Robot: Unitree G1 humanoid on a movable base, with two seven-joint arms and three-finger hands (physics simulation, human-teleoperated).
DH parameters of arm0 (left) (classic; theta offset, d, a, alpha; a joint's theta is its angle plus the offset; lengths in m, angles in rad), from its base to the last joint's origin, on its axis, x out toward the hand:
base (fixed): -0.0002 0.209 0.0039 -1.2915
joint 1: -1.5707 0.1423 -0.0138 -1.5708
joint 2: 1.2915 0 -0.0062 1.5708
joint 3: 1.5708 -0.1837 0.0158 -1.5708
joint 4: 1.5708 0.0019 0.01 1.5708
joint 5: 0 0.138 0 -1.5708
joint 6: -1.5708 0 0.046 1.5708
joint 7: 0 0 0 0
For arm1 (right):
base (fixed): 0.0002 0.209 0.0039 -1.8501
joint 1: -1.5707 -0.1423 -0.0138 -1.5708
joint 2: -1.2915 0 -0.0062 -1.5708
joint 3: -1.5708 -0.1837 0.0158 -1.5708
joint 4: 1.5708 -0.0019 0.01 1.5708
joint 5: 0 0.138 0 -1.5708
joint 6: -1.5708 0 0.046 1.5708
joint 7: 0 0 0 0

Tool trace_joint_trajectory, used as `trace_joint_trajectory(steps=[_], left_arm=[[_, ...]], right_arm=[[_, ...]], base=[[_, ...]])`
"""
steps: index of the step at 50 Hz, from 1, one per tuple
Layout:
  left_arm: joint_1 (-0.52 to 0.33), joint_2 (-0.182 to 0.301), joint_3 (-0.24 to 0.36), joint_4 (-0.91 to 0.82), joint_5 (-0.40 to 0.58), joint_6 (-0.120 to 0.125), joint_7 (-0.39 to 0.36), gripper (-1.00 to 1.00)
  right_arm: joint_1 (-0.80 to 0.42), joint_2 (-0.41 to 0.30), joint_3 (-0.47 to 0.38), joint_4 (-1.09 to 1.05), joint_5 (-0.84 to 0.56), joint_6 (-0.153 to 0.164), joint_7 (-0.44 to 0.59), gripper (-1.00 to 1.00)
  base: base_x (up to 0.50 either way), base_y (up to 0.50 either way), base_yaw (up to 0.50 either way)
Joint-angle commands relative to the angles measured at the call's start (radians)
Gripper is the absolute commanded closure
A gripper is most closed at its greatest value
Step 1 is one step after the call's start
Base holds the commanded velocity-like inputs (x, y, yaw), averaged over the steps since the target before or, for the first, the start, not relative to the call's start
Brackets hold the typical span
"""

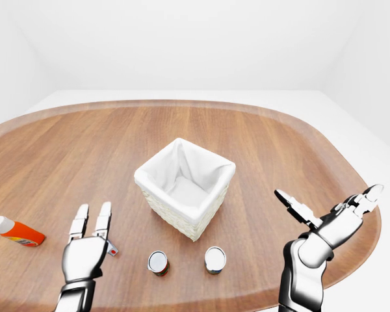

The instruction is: Pick up the alphabet soup and the cream cheese box, and put them in the basket.

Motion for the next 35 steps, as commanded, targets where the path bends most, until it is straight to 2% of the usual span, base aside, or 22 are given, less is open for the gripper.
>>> trace_joint_trajectory(steps=[1,19,26,30,35], left_arm=[[-0.032,0.028,-0.027,0.121,0.032,0.000,0.080,-1.00],[-0.111,0.058,-0.030,0.311,0.017,0.000,0.080,-1.00],[-0.148,0.068,-0.035,0.396,-0.021,0.000,0.080,-1.00],[-0.168,0.074,-0.038,0.441,-0.043,0.000,0.080,-1.00],[-0.190,0.079,-0.040,0.491,-0.076,0.000,0.080,-1.00]], right_arm=[[0.000,0.000,0.000,-0.002,0.001,0.001,0.000,-1.00],[-0.002,-0.001,0.001,0.009,0.001,-0.006,0.000,-1.00],[0.002,0.001,0.001,-0.007,0.000,0.005,0.000,-1.00],[-0.002,0.000,0.001,0.007,-0.002,-0.006,0.000,-1.00],[0.001,0.000,0.001,-0.004,0.000,0.004,0.000,-1.00]], base=[[0.00,0.00,0.00],[0.00,0.00,0.00],[0.00,0.00,0.00],[0.00,0.00,0.00],[0.00,0.00,0.00]])
